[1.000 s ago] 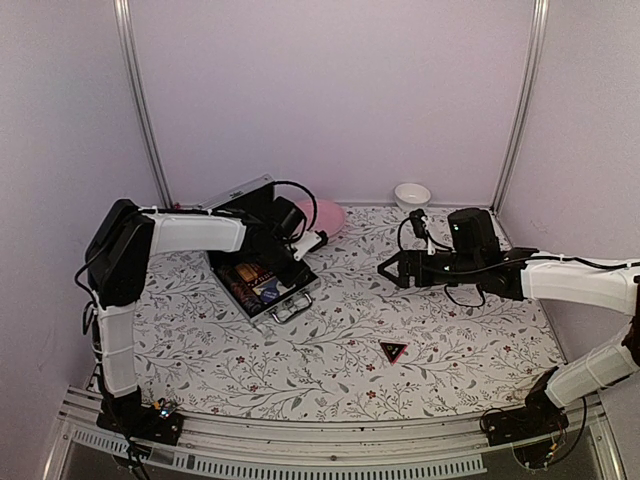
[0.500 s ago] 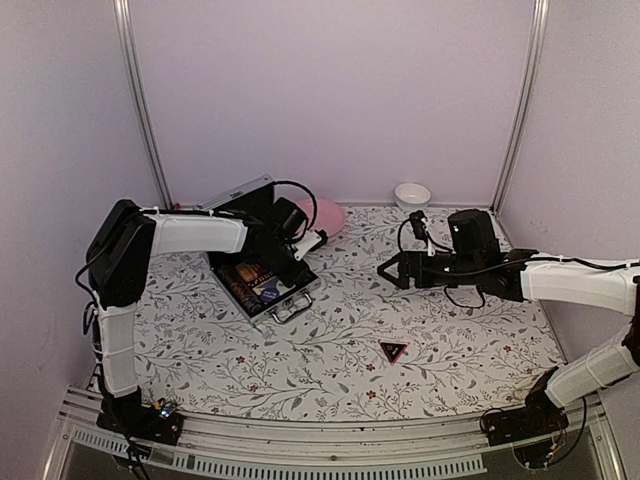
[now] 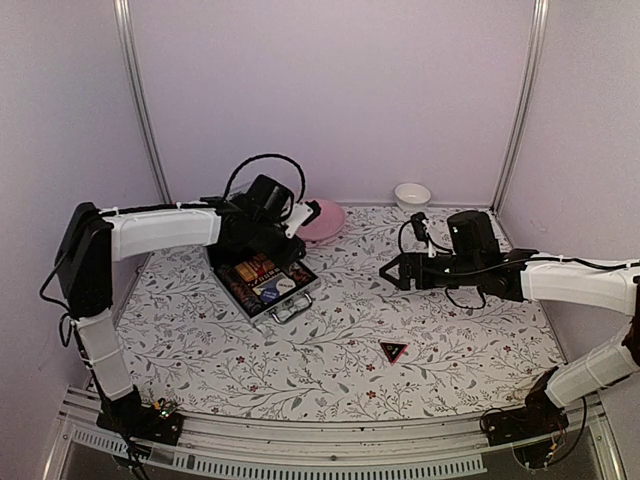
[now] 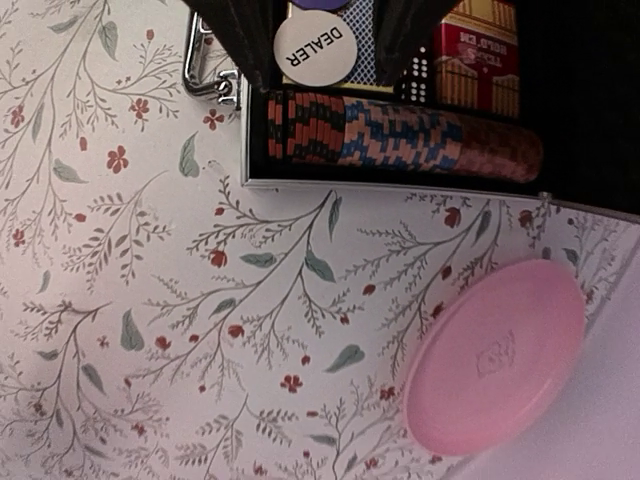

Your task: Pack up texas hold em set

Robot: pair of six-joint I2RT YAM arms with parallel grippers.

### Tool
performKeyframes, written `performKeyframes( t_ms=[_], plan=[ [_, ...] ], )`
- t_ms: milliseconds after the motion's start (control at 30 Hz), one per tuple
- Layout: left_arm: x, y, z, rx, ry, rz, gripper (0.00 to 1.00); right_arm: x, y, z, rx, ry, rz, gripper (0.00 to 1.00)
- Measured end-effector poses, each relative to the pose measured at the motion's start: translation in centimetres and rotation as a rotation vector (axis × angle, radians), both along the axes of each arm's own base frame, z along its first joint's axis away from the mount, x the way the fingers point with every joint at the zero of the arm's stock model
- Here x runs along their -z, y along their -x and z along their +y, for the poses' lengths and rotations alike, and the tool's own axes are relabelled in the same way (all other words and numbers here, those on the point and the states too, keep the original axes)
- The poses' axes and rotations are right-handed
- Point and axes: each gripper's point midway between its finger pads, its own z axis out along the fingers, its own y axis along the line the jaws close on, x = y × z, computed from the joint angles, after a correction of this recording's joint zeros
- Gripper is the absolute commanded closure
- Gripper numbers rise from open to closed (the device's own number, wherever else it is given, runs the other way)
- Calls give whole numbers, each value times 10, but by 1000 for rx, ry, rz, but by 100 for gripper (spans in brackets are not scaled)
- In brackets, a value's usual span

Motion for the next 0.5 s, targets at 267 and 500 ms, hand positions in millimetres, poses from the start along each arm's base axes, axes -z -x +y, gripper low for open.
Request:
performKeyframes(
  t_ms=[267, 500],
  plan=[
    [-129, 8, 2, 19, 225, -199, 37, 28, 3, -16, 49, 133, 81, 12],
    [-173, -4, 82, -125, 375, -238, 26, 61, 37, -20, 81, 278, 205, 13]
  ],
)
